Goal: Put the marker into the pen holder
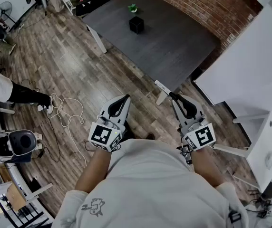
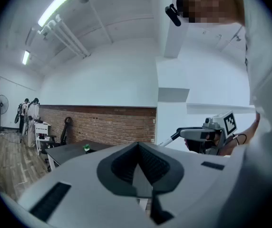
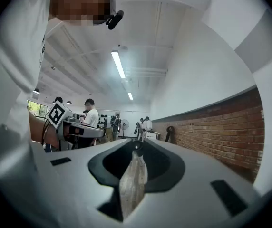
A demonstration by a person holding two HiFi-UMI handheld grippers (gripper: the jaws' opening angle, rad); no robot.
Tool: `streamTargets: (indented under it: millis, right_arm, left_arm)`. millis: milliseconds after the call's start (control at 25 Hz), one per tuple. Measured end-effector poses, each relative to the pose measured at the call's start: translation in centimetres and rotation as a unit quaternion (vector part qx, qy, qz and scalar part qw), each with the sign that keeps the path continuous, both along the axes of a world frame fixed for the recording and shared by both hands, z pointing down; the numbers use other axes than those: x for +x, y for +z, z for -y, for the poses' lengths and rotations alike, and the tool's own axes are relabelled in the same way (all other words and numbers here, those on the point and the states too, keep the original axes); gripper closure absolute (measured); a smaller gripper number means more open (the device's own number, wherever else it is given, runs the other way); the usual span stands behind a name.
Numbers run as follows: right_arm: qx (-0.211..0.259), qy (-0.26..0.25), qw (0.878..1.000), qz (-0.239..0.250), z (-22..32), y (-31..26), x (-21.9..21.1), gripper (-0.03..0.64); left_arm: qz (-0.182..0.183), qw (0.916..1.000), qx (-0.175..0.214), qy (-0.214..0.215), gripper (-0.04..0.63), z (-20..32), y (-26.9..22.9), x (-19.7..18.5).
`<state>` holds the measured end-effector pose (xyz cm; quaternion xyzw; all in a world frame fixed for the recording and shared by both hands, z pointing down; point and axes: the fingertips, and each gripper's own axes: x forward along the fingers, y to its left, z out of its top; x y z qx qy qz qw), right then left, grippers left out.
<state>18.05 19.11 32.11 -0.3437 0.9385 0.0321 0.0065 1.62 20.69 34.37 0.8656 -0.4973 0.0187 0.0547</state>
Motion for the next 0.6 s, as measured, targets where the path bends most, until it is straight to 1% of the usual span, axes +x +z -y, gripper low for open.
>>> streamTargets:
  millis: [360,600]
  right_arm:
    - [0.0,-0.004,1.0,-0.004,1.2,0.3,-0.9,0.54]
    - [0.002,-0.007,1.0,-0.013,2.5,0.4,-2.6,0.54]
  left_arm:
    - [0.0,1.0,-0.004,0.0,0.584,1.1,0.6,-0.9]
    - [-0.003,1.0,-0.003,0.001,0.584,2.5,0.8,-2.4]
